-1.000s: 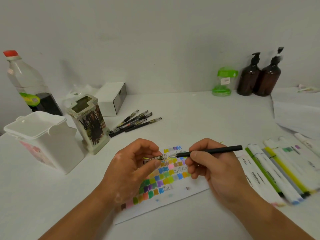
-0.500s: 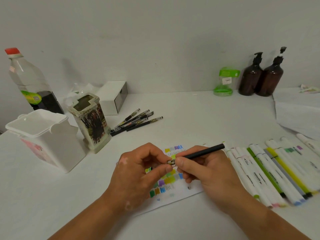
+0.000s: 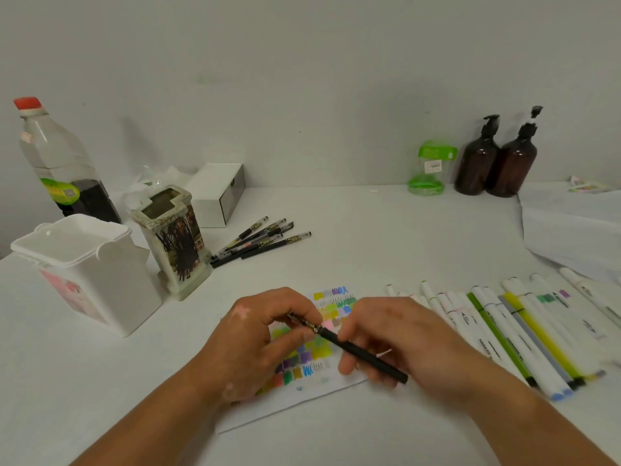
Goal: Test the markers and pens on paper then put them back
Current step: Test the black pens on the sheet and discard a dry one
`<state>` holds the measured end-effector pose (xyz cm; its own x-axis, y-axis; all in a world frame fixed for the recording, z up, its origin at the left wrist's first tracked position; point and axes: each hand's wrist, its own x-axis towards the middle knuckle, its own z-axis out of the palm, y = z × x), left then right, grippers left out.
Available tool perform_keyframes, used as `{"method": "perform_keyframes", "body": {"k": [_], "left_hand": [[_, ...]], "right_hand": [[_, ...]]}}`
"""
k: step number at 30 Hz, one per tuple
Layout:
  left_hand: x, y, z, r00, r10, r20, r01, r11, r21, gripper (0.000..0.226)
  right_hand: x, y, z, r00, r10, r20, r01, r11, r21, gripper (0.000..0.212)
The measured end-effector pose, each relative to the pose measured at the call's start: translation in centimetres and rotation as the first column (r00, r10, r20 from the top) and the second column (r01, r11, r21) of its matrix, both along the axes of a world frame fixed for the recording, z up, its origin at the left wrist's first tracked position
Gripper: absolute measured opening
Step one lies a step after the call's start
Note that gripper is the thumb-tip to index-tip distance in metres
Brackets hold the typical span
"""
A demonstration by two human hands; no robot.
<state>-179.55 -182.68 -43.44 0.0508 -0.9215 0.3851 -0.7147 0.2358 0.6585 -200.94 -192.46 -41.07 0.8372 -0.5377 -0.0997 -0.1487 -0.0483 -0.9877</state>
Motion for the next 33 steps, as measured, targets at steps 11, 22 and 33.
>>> {"method": "perform_keyframes", "body": {"k": [11, 22, 33], "left_hand": [[1.8, -0.8, -1.1, 0.928, 0.227, 0.296, -0.293, 0.935, 0.201, 0.065], [4.7, -0.4, -1.6, 0.926, 0.113, 0.361, -0.258, 0.886, 0.385, 0.081], [5.2, 1.2, -3.5, 0.918, 0.15, 0.366, -0.245, 0.942, 0.229, 0.07]], "right_hand": [[0.0, -0.9, -1.7, 0.78, -0.599, -0.181, 0.304, 0.617, -0.726, 0.01], [-0.1, -2.0, -1.9, 0.665, -0.723, -0.185, 0.237, 0.44, -0.866, 0.011], [15.6, -9.4, 0.2, 0.808, -0.329, -0.489, -0.338, 0.421, -0.842, 0.039]]}}
